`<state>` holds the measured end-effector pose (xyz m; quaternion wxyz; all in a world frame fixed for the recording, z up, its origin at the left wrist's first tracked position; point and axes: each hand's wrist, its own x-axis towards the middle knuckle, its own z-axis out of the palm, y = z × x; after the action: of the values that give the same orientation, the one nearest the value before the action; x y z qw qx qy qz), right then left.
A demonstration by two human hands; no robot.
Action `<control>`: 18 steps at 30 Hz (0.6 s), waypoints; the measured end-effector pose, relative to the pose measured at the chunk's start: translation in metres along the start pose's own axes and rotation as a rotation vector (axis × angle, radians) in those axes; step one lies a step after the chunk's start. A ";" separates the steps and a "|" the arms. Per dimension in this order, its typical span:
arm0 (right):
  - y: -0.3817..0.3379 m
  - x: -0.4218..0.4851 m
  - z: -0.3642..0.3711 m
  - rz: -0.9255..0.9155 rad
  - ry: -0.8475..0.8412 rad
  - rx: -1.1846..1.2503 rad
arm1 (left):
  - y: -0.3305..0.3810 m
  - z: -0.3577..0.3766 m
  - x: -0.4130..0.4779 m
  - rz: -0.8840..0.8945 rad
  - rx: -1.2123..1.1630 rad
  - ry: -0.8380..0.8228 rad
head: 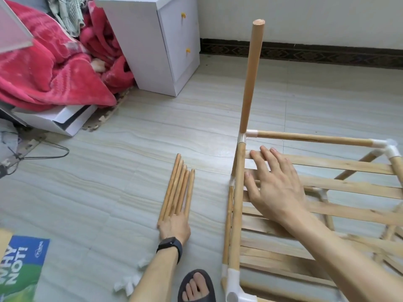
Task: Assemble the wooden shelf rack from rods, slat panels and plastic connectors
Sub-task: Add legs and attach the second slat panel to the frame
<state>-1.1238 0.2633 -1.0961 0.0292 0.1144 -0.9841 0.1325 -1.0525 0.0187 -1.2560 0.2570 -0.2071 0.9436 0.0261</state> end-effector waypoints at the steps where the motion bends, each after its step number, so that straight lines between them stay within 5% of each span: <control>1: -0.001 -0.001 0.000 0.005 0.003 0.007 | 0.000 -0.004 -0.002 -0.022 -0.103 -0.052; 7: -0.001 0.000 -0.003 0.000 0.004 0.031 | -0.022 -0.062 -0.029 -0.049 -1.227 -0.530; 18: -0.018 -0.038 -0.058 -0.155 0.155 -0.060 | -0.059 -0.204 -0.140 0.467 -1.132 -0.640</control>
<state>-1.0815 0.2699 -1.0388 0.1189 0.1783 -0.9707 0.1088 -1.0163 -0.0139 -1.0068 0.3629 -0.0829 0.6823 0.6292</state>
